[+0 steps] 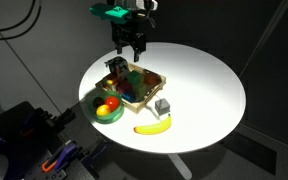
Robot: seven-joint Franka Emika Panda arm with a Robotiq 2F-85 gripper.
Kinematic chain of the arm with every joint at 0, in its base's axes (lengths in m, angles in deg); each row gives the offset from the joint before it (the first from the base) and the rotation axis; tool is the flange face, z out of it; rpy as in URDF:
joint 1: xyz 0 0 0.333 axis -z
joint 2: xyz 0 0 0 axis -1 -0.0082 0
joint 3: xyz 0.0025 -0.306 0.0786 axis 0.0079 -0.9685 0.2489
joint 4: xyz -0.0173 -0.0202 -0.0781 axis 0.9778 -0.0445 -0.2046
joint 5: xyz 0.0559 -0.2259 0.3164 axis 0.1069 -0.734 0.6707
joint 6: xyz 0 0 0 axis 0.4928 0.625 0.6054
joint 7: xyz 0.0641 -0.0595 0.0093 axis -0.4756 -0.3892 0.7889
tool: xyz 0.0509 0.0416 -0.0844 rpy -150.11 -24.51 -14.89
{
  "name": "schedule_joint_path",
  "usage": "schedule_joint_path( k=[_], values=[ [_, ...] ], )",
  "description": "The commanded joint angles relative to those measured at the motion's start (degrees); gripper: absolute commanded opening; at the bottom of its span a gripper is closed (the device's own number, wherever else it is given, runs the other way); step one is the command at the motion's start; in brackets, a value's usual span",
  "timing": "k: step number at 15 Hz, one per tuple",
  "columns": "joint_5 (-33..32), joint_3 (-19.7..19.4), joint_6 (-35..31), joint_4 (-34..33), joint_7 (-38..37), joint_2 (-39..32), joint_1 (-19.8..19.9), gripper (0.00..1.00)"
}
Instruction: Pick up the gray block and put it on the table
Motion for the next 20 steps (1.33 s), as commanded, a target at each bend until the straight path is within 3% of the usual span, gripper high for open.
schedule_joint_path(
  k=[1, 20],
  values=[
    [-1.63, 0.59, -0.99, 4.06, -3.33, 5.42, -1.18, 1.00],
    [-3.22, 4.69, -4.75, 11.43, -7.37, 18.41, -4.28, 1.00]
  ],
)
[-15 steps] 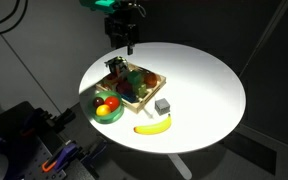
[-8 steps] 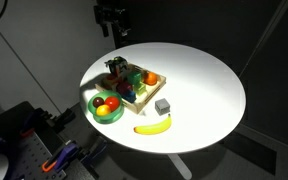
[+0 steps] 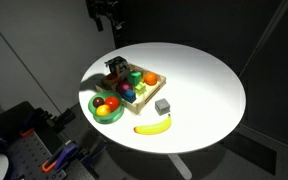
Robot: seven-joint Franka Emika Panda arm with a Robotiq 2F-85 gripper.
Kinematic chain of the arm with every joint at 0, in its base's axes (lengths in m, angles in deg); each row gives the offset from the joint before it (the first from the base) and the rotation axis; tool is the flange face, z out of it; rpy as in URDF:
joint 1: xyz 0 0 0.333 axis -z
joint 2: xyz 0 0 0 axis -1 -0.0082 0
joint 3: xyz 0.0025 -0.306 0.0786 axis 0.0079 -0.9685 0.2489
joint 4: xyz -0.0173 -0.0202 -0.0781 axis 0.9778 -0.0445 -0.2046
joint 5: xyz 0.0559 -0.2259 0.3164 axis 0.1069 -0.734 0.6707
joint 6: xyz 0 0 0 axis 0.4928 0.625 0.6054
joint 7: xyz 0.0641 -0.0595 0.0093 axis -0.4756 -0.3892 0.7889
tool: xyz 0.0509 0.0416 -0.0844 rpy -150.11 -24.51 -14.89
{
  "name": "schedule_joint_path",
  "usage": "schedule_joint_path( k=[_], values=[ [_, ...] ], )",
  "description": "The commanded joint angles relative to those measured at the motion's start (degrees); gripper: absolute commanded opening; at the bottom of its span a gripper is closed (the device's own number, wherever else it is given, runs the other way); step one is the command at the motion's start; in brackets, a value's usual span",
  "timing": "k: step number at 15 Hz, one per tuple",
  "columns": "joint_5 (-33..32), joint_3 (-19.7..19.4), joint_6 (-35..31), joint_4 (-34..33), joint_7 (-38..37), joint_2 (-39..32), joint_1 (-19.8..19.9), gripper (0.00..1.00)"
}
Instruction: Pick up the gray block and put it on the table
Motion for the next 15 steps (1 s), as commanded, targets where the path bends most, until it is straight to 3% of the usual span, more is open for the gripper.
schedule_joint_path(
  k=[1, 11, 15],
  values=[
    [-0.92, 0.52, -0.55, 2.43, -2.29, 3.44, -0.53, 1.00],
    [-0.85, 1.81, 3.41, 3.70, -4.86, 6.59, -0.93, 1.00],
    [-0.03, 1.66, 3.39, 2.57, -3.06, 4.84, -0.85, 1.00]
  ],
)
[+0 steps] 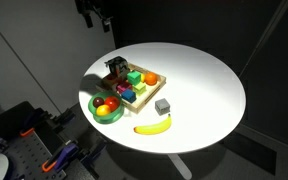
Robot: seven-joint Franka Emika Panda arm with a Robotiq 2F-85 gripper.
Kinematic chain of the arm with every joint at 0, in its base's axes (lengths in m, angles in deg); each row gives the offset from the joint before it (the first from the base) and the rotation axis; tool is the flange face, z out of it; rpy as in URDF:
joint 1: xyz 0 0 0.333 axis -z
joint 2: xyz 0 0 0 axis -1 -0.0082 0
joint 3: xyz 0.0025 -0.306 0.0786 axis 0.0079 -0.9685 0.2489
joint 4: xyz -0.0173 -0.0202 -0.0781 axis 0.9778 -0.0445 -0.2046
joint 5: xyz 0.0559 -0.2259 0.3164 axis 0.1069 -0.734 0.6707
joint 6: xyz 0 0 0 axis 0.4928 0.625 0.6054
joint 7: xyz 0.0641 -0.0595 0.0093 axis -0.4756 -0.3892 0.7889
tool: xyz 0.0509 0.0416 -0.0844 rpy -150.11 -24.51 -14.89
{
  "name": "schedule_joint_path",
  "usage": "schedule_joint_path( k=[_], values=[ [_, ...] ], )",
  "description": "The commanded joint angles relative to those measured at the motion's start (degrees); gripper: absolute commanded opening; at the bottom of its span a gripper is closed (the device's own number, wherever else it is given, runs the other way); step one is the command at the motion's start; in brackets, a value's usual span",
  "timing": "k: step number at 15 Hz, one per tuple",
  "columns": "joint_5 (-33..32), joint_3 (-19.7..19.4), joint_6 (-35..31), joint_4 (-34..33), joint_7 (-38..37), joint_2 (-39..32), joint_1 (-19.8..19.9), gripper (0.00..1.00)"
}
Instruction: Pick up the gray block and put it on the table
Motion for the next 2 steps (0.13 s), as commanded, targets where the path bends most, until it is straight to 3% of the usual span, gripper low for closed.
schedule_joint_path(
  k=[1, 2],
  values=[
    [-0.03, -0.25, 0.15, -0.08, -0.01, 0.00, -0.27, 1.00],
    [-0.03, -0.25, 0.15, -0.07, -0.01, 0.00, -0.28, 1.00]
  ],
)
